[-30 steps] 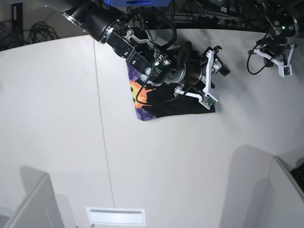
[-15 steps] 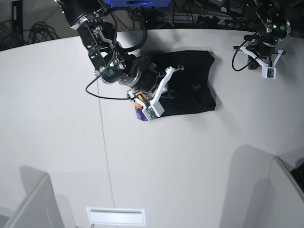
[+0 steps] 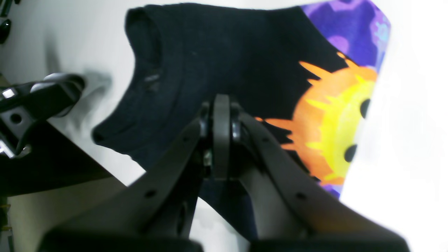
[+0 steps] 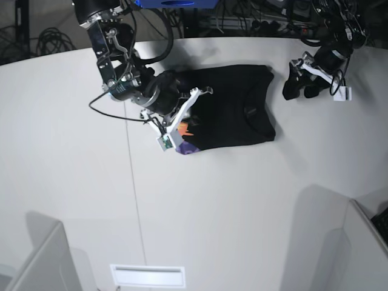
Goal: Fold the T-shirt properly
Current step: 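Grasp the folded bundle with both grippers and flip it over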
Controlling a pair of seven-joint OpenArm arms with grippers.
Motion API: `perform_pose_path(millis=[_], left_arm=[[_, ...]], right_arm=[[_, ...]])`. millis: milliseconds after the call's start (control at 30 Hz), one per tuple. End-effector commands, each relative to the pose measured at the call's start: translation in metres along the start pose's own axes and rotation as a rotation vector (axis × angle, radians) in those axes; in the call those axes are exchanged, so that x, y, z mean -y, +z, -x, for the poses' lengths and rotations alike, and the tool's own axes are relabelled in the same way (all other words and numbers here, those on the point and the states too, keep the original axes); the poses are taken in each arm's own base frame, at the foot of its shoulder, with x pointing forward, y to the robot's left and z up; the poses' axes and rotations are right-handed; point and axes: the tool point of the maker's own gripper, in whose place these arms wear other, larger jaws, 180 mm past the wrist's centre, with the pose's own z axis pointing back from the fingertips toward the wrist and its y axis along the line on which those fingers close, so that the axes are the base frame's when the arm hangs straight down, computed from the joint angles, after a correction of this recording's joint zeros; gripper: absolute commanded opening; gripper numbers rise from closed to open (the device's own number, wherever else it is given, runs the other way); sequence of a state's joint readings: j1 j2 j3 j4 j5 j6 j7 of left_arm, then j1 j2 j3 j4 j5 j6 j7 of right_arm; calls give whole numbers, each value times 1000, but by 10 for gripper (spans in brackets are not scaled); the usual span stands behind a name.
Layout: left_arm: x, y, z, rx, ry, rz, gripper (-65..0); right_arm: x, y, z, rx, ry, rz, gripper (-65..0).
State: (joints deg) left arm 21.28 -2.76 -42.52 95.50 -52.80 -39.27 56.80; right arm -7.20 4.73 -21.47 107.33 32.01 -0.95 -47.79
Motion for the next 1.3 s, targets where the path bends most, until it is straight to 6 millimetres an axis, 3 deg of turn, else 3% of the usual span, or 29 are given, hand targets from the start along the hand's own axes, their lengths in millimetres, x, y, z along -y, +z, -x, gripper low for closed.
perform_pose_path(millis=[0,67,200,500,667,867,933,1100,1267], left_arm=[[4,1,-10,34,-16,21,-77],[6,-1,-12,32,-15,30,0],[12,-8,-16,25,-25,50,0],[63,-46,7,-71,-9,190,0],[62,-64,17,-98,123,168,0],[81,-82,28,-145,153,206,0],[84,-86,26,-128,168,204,-59],[96,-93,31,-143,188,212,-355],[85,-97,33,-168,189,146,-622]], right_arm=[[-5,3,-13,44,18,-19,-650],[-5,3,-13,42,18,-19,-650],[-3,3,-12,40,19,-14,-650],[3,5,-6,29,16,1,-650],[3,6,-1,24,9,1,-650],[13,11,0,82,7,24,-650],[15,13,1,116,-6,28,-650],[46,26,7,145,-73,110,-650],[79,42,11,164,-131,197,-650]])
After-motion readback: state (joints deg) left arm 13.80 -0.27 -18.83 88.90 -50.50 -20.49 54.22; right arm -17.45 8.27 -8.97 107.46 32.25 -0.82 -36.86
